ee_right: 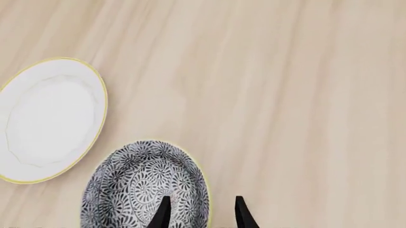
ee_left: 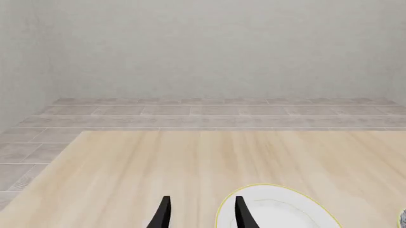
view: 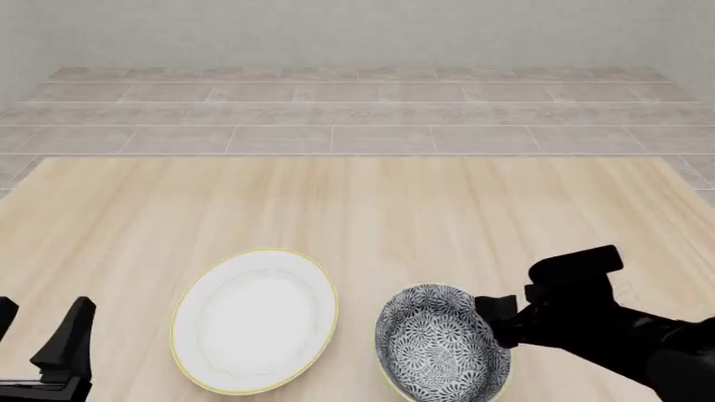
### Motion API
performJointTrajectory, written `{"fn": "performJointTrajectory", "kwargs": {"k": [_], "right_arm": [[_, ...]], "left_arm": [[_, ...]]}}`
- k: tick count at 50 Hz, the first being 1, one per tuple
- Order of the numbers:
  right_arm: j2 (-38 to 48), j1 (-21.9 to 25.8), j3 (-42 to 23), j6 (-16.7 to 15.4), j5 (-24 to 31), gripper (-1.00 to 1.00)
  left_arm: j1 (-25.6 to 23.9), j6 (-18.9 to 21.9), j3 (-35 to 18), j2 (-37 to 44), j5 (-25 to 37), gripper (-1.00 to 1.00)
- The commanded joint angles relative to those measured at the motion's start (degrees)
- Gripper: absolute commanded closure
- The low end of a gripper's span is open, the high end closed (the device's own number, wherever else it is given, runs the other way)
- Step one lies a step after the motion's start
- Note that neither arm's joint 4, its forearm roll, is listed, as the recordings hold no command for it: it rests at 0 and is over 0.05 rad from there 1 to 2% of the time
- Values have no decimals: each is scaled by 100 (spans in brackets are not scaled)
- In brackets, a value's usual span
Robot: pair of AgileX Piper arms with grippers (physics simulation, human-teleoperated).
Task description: Put the bowl on the plate.
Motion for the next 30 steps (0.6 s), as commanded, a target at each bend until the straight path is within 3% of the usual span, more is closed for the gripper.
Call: {"fn": "performJointTrajectory", "kwargs": {"k": [1,12,20,30], "right_arm": [[197,156,83,157,-145,-100],[253,145,211,233,-254,-100],[702,207,524,501,-728,-100],[730,180,590,523,-806,-100]], "left_arm": [[0,0,0,0,0,-100],[0,0,0,0,0,-100],[0,0,0,0,0,-100],[0,0,0,0,0,-100]]}}
